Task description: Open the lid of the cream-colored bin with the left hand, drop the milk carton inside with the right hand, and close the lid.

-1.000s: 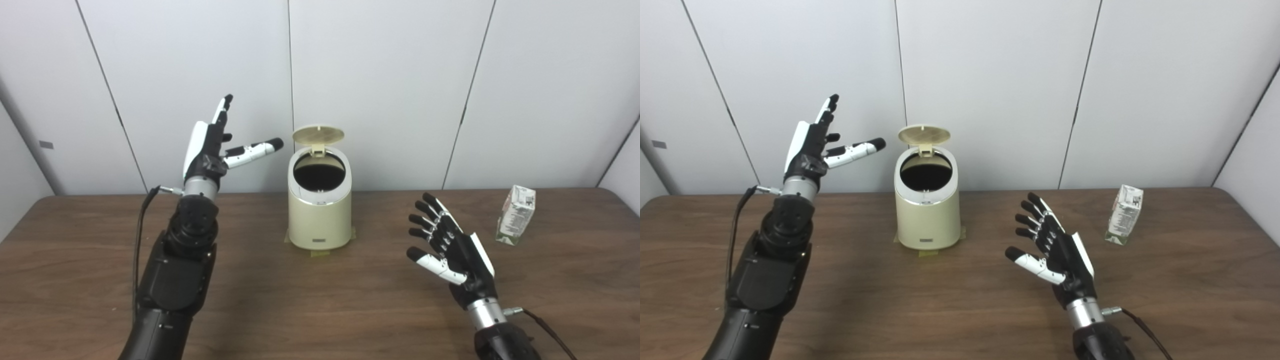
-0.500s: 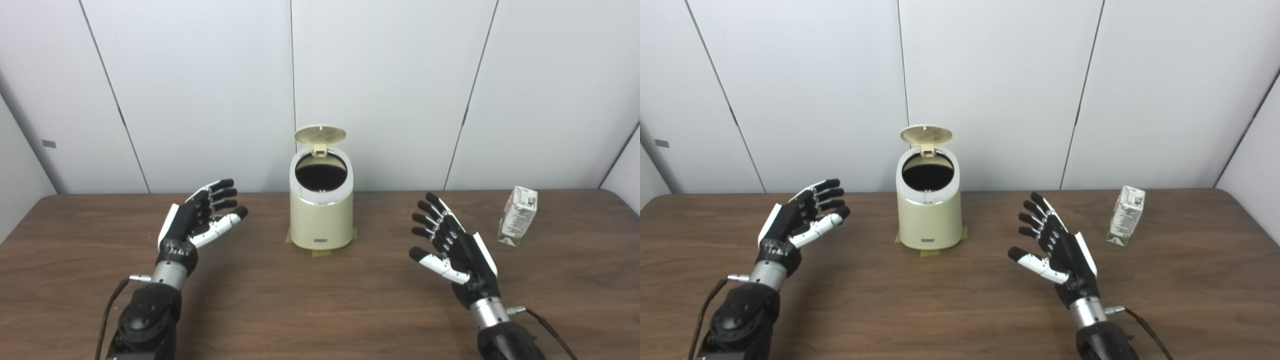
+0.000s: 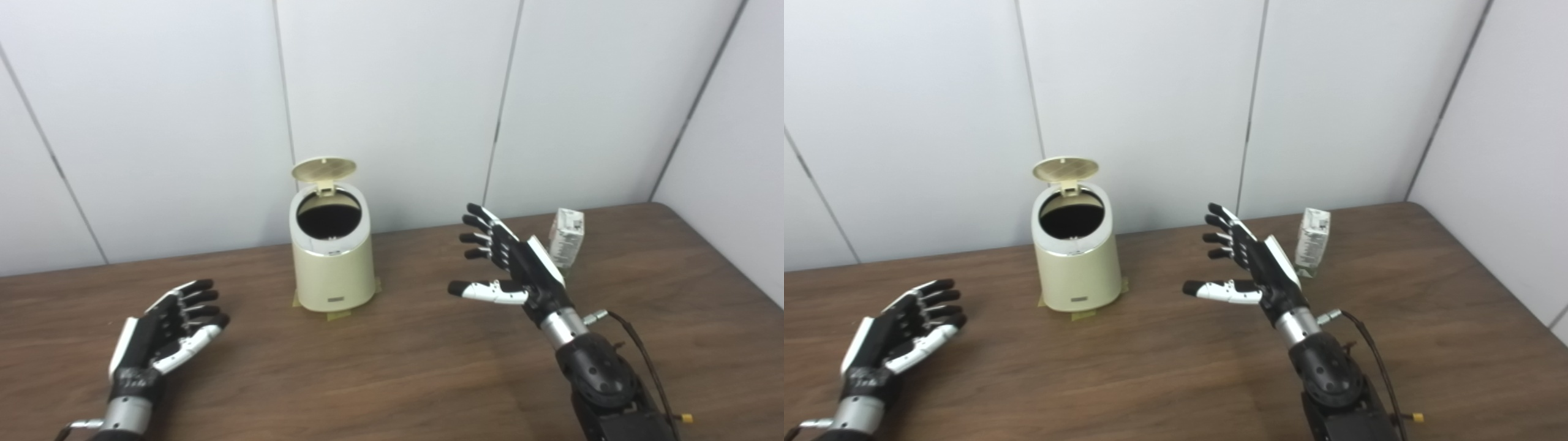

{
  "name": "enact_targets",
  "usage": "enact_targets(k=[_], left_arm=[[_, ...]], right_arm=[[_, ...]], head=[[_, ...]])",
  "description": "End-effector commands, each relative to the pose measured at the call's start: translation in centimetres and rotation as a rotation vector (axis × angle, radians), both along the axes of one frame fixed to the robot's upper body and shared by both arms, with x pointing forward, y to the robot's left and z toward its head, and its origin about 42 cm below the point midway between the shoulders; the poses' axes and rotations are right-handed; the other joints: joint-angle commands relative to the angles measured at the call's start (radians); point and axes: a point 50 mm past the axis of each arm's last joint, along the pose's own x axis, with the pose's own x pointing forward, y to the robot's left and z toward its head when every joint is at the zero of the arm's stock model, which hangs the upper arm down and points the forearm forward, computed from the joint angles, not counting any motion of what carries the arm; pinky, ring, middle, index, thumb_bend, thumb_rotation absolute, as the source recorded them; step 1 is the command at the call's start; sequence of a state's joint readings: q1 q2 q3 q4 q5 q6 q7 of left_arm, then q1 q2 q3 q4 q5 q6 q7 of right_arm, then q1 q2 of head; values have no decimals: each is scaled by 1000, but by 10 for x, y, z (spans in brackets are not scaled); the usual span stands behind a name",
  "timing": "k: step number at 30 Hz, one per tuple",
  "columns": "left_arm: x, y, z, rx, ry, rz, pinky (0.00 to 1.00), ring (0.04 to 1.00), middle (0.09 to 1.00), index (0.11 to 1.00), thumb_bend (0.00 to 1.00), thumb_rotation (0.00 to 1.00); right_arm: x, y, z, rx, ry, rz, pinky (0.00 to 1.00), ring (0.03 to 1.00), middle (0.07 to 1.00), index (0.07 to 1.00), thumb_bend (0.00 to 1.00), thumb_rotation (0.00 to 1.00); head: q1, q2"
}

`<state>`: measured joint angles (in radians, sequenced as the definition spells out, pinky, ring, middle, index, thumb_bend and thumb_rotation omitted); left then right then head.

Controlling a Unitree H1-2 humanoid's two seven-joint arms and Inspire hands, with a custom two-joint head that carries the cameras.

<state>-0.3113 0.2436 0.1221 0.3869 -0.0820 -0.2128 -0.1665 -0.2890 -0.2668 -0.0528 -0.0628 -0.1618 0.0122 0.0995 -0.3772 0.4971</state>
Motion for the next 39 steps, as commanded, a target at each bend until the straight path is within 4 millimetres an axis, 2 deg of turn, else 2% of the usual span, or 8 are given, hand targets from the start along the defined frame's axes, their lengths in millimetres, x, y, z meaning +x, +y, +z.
enact_targets(k=[1, 5, 8, 14, 19, 25, 33, 39], left_arm=[[11, 7, 13, -1, -68, -8, 584, 678, 733, 741, 695, 149], [17, 16, 9, -18, -70, -20, 603, 688, 740, 750, 687, 140], [24, 22, 7, 4, -82, -19, 588, 697, 749, 747, 713, 182], [28, 27, 7, 22, -71, -13, 580, 690, 745, 741, 699, 153], [29, 30, 6, 11, -63, -11, 563, 682, 744, 748, 696, 123], [29, 31, 8, 2, -70, -18, 569, 679, 739, 740, 709, 117], [28, 31, 11, -14, -66, -25, 575, 690, 736, 737, 736, 144], [25, 31, 12, -3, -65, -23, 555, 671, 725, 731, 740, 136]], right_arm=[[6, -10, 51, -82, -141, -48, 752, 819, 890, 928, 776, 234], [1, -25, 81, -150, -191, -133, 764, 829, 869, 917, 767, 214], [-4, -52, 104, -128, -211, -195, 793, 833, 886, 922, 759, 211], [-4, -106, 119, -100, -195, -269, 829, 885, 903, 923, 758, 190], [6, -148, 111, -81, -169, -275, 792, 873, 909, 918, 805, 241], [17, -172, 96, -21, -122, -280, 827, 881, 917, 920, 898, 311], [26, -190, 63, 23, 39, -286, 874, 927, 944, 956, 915, 242], [36, -197, 44, 8, 97, -277, 897, 926, 929, 937, 821, 135]], head=[[-18, -2], [-54, -11], [-66, -14], [-69, -12], [-75, -12], [-79, -10], [-73, -8], [-64, -4]])
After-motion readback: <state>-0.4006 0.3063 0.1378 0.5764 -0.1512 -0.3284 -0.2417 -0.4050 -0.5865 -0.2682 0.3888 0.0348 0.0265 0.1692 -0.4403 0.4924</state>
